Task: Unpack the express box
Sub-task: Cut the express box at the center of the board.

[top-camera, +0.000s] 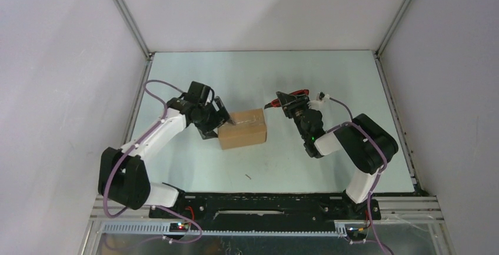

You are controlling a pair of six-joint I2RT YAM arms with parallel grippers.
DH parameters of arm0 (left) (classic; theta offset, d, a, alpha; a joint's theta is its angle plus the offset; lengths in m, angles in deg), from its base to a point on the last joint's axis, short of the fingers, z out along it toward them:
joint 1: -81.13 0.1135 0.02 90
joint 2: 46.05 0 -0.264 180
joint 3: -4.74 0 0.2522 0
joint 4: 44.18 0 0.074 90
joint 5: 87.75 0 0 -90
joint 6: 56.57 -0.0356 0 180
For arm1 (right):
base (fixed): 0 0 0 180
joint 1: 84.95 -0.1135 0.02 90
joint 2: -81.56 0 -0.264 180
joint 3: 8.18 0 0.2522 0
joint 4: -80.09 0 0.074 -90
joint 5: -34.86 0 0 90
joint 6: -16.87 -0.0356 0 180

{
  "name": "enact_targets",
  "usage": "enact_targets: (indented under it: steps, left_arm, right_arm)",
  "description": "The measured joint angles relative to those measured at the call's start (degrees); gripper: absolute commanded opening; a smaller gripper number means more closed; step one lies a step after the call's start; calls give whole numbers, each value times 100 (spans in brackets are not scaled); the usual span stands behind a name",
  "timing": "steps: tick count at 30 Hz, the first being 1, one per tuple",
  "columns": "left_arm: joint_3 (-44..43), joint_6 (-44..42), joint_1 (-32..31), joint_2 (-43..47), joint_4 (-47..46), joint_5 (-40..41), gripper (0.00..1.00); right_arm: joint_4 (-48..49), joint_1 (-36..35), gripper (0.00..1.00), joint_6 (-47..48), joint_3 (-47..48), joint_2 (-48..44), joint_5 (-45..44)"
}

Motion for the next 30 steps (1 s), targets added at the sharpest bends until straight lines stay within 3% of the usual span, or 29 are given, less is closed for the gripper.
enact_targets:
  steps: [4, 8, 13, 14, 16, 19, 25, 30]
  left_arm:
    - [31, 203, -210, 184, 302, 120, 88]
    - [-350, -66, -348, 199, 1119, 841, 94]
    - [-1722, -1440, -1106, 201, 1574, 2232, 89]
    - [-2046, -1801, -1388, 195, 1554, 2503, 97]
    - [-2439, -2433, -1788, 195, 1390, 2739, 100]
    - [-2509, -3532, -2157, 201, 905, 2839, 100]
    - [-1694, -6122, -2514, 81, 116, 2398, 100]
    - [-1320, -7276, -2551, -55, -284, 1631, 100]
  right_arm:
    - [15, 39, 0, -2, 0, 87, -28]
    - [20, 85, 0, 0, 0, 116, -28]
    - [2, 142, 0, 9, 0, 116, 7]
    - [-22, 153, 0, 11, 0, 116, 22]
    - [-133, 162, 0, 15, 0, 103, 46]
    - [-299, 173, 0, 13, -7, 59, 66]
    - [-308, 278, 0, -57, -195, 42, 197]
    - [-313, 350, 0, -114, -334, 31, 240]
